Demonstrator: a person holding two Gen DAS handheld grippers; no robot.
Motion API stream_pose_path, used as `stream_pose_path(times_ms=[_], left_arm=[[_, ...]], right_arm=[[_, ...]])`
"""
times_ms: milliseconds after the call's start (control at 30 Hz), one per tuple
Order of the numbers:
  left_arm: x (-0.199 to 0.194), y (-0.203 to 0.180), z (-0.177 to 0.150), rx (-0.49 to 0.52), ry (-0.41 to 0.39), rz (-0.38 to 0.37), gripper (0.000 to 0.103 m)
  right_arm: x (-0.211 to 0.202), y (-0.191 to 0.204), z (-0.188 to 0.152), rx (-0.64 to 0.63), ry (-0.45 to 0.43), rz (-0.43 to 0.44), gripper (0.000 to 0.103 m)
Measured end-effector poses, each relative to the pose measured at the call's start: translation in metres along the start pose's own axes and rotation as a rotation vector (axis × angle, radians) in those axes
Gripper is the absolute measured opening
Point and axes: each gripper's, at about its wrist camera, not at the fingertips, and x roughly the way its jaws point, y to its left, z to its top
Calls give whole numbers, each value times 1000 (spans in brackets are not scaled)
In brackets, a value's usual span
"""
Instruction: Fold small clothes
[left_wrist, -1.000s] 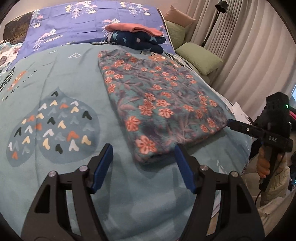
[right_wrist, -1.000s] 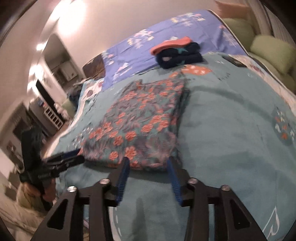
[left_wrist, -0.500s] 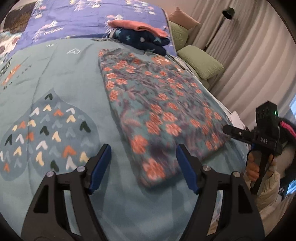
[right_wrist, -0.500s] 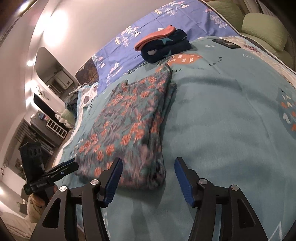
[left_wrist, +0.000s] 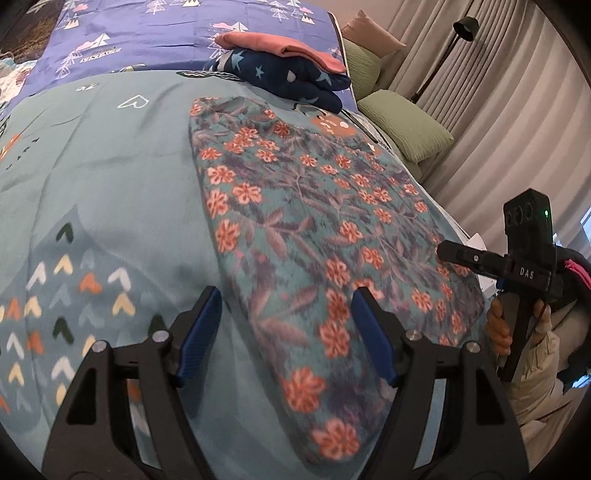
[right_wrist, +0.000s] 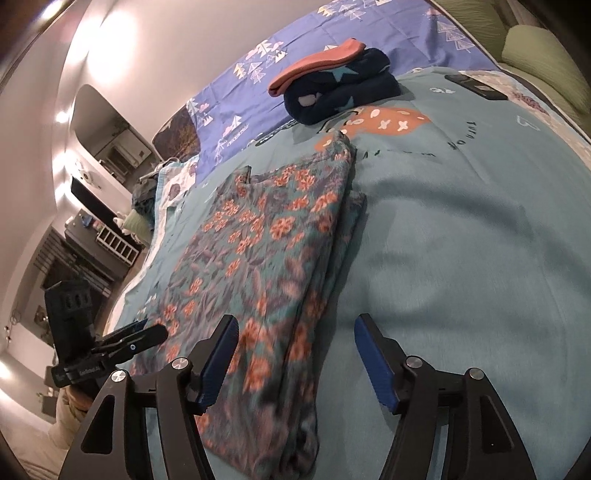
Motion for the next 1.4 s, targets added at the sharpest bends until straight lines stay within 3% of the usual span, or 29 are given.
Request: stream_pose_path(times_ms=[267,467,700,833,900,933,967,1033,1133,1300,1400], left_arm=[[20,3,27,45,45,-18,77],[43,11,60,116,86,-35,87],[69,35,102,20,92,-193,87],[80,33,111,34,83,-213,86],[81,32,111,38,72,-214,76],[80,31,111,40,64,-200,69],[79,33,112,35,61,-186,47],[78,40,113,16,67,-147,14],[68,40,114,3,29,-139,14],[35,7,115,140,-74,-62,14],[7,-7,120,175,-136,-67,14]], right_arm=[[25,-6,35,-44,61,50,67],[52,-11,68,-79,97,91,67],[83,-16,96,-109,116,186,67],[96,-17,108,-114,129,209,61],[99,-13,109,-130,128,187,54],[99,-12,108,-136,123,172,42],[98,-12,107,-133,112,150,36],[95,-15,107,-101,93,148,22],[85,-7,104,-114,44,94,16],[55,30,97,-239,-52,-30,15],[30,47,94,-271,-109,-50,14]])
